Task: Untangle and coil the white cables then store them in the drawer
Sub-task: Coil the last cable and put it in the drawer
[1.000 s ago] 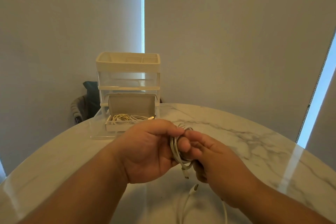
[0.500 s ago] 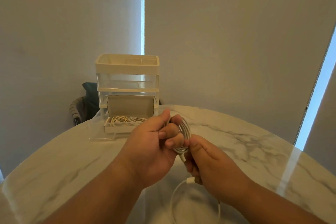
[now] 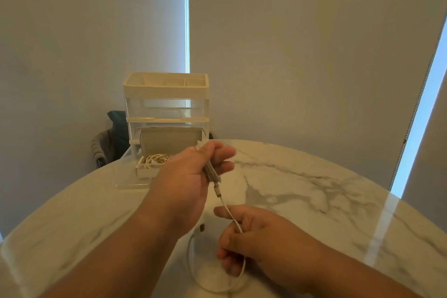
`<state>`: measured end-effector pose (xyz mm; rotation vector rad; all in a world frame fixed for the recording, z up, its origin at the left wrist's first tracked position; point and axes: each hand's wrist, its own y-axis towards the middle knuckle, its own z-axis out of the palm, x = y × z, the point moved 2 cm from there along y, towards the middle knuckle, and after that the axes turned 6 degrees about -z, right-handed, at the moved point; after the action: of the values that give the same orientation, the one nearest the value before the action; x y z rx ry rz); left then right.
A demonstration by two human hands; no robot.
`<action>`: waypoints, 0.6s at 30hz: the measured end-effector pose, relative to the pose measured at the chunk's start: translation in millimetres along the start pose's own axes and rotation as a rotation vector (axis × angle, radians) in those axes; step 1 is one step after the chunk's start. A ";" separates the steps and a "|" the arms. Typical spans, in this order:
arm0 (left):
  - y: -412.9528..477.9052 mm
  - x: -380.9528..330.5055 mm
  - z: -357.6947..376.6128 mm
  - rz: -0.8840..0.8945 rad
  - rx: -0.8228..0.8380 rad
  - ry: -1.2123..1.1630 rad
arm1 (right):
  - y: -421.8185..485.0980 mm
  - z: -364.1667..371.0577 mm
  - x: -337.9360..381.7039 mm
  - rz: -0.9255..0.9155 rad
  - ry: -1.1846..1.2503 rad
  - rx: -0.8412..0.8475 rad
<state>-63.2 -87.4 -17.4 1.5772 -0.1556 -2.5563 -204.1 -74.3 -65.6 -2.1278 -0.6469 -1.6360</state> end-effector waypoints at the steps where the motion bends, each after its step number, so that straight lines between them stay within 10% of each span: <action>1: -1.6 2.2 1.9 0.026 0.001 0.126 | -0.1 1.1 -0.3 0.013 0.061 0.014; 7: -9.5 7.4 1.0 0.208 0.102 0.654 | 4.2 6.3 1.9 0.073 0.698 -0.003; 18: 1.3 19.2 -7.8 0.404 0.164 1.467 | -3.5 -6.2 10.4 0.078 0.523 0.023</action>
<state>-64.7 -92.0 -37.5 2.6185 -0.4238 -0.6937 -208.7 -73.6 -53.9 -1.5785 -0.4059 -2.0106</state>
